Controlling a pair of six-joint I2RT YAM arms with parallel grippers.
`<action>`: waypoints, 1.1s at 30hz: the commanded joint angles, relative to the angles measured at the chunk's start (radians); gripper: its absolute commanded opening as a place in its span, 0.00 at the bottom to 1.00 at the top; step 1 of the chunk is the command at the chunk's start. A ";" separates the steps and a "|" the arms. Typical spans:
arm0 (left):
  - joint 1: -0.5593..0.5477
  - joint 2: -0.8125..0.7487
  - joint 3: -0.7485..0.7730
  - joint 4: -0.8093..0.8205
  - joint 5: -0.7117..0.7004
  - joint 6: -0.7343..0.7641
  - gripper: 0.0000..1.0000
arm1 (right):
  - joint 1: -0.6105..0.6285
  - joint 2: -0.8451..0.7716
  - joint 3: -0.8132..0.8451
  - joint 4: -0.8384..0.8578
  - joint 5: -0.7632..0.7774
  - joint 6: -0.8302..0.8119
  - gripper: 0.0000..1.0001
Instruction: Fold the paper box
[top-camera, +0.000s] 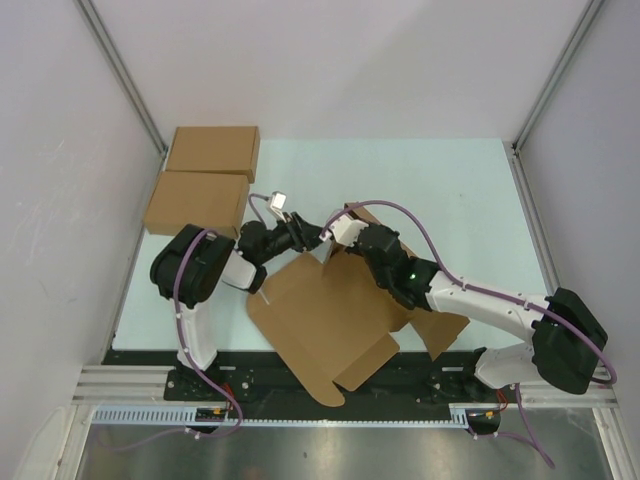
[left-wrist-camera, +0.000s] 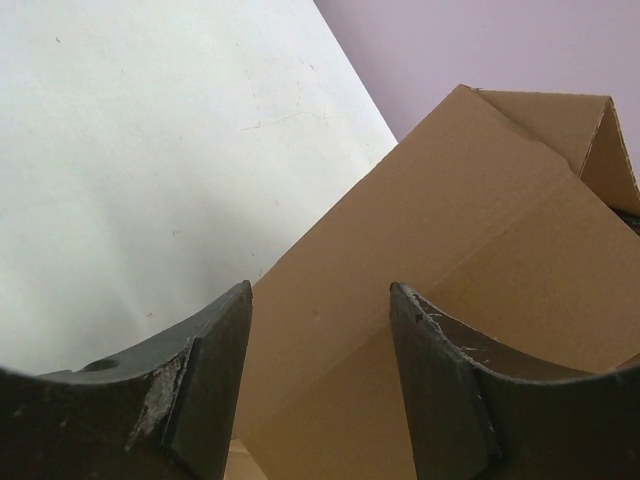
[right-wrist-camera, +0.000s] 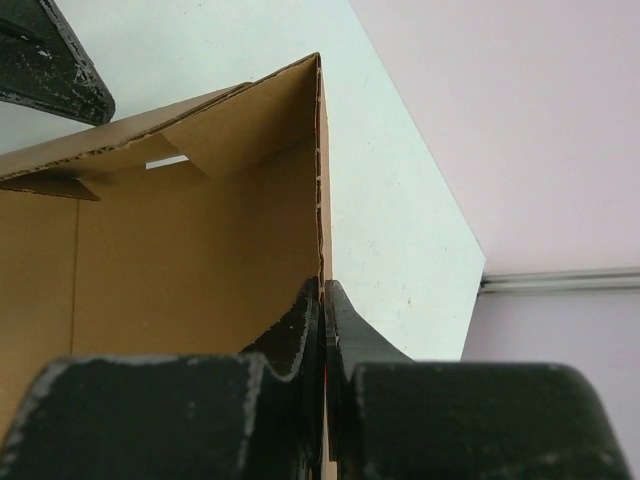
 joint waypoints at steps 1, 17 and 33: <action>0.010 -0.044 0.024 0.411 0.052 -0.057 0.63 | 0.027 0.003 0.018 -0.073 -0.110 0.037 0.00; 0.082 -0.080 0.058 0.409 0.100 -0.145 0.64 | 0.075 0.038 0.019 -0.073 -0.068 -0.023 0.00; 0.130 -0.173 -0.123 0.409 0.181 0.034 0.69 | 0.101 0.072 0.012 -0.057 -0.042 -0.071 0.00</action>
